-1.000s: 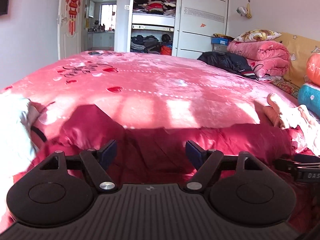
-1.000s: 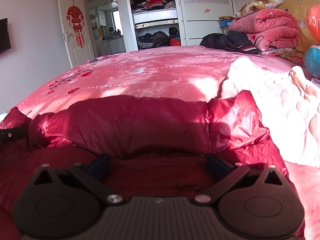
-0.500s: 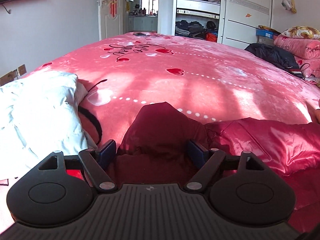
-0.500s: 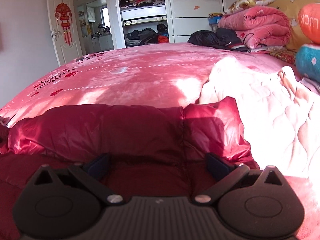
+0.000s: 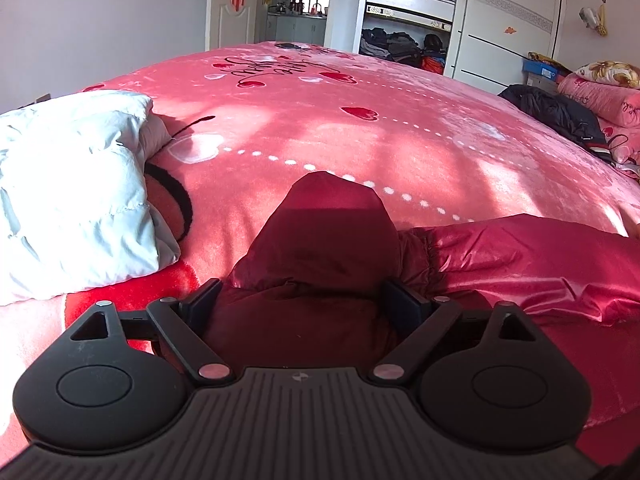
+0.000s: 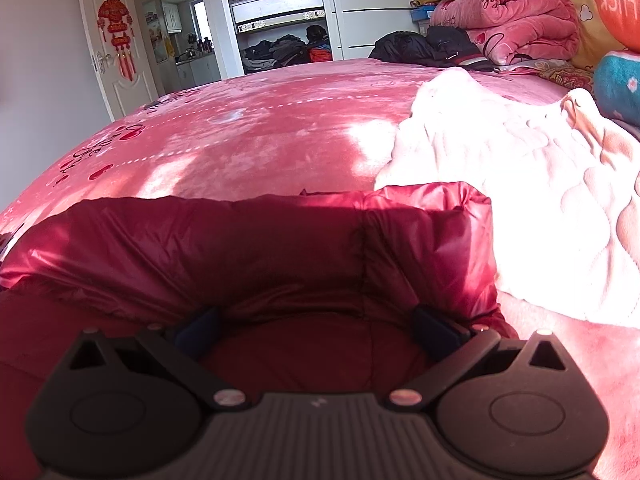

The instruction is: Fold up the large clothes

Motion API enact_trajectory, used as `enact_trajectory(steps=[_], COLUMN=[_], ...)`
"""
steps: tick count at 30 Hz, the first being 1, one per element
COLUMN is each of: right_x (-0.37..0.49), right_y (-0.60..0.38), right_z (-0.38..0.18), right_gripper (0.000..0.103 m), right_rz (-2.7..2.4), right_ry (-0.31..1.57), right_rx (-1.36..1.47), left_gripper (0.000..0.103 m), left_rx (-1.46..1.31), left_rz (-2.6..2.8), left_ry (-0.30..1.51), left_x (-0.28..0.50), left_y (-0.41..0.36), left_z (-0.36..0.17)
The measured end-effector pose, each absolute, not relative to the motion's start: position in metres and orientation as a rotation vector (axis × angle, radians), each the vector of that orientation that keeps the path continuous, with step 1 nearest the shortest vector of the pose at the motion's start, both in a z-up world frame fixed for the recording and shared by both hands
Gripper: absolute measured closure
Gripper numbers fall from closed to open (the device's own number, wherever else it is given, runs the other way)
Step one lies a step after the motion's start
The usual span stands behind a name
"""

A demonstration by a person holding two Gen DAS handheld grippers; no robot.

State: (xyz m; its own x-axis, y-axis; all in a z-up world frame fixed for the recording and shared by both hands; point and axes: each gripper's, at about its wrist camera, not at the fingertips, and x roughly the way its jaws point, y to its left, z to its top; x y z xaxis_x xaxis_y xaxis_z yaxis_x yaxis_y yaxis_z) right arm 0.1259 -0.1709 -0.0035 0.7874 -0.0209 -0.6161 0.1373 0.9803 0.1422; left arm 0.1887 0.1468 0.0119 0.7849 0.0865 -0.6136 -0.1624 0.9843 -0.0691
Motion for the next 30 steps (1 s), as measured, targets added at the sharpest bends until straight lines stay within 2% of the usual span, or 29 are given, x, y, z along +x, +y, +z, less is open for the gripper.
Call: enact_trajectory(steps=[8,17,21,30], right_x=[0.114,0.058,0.039,0.011], right_y=[-0.195,-0.272,-0.3,-0.308], right_z=[0.012,0.038,0.023,-0.004], right_gripper=[0.001,0.001,0.001,0.001], right_rz=[-0.018,-0.01,-0.009,0.063], right_ry=[0.654,0.59,0.645,0.752], right_rx=[0.316,0.605,0.734,0.877], left_gripper=[0.0,0.0,0.0,0.0], left_rx=[-0.199,-0.317,-0.416,-0.442], left_rz=[0.153,0.095,0.083,0.074], left_ry=[0.614,0.635,0.66,0.661], left_x=[0.168,0.091,0.056,0.011], left_y=[0.152,0.173,0.193,0.219], left_z=[0.045,0.089,0.093,0.107])
